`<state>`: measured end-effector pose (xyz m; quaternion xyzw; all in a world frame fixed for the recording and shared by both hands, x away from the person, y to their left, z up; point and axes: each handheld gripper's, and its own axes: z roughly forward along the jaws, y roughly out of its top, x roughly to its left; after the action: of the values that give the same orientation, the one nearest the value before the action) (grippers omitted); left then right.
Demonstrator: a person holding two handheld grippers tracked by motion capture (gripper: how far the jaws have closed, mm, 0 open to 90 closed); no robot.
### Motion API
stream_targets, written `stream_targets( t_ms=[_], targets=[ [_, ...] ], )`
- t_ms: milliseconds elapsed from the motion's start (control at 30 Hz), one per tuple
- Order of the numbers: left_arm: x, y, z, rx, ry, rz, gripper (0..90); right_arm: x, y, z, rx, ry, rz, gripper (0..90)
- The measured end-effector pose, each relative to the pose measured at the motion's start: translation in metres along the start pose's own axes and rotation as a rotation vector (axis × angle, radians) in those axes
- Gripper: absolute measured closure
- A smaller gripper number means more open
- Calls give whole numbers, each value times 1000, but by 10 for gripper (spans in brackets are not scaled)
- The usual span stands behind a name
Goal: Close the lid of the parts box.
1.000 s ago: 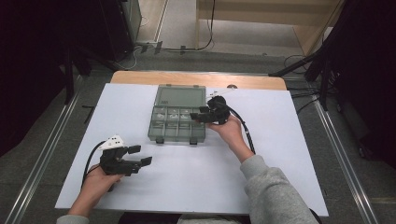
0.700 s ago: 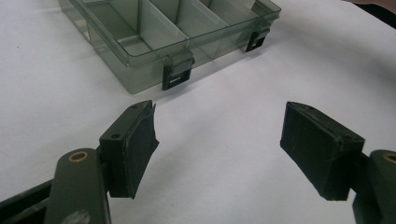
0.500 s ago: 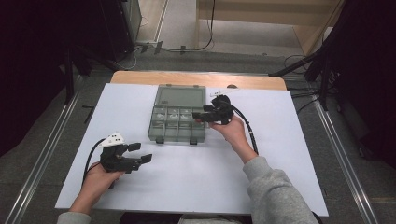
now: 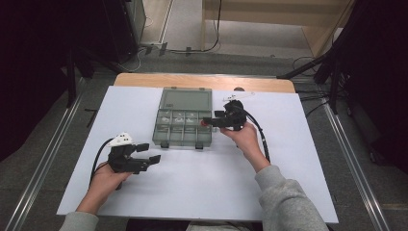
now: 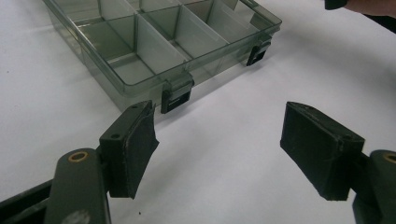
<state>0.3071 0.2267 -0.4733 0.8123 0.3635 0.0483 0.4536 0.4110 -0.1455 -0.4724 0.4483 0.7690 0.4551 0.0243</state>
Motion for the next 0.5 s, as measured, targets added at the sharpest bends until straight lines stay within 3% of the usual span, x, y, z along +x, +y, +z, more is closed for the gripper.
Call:
stream_targets(
  t_ms=[267, 500],
  targets=[
    [8, 11, 4, -18, -25, -32, 260, -5, -7, -7, -3, -15, 21, 330],
    [18, 23, 8, -12, 7, -36, 260, -5, -9, -9, 6, -21, 29, 332]
  ],
)
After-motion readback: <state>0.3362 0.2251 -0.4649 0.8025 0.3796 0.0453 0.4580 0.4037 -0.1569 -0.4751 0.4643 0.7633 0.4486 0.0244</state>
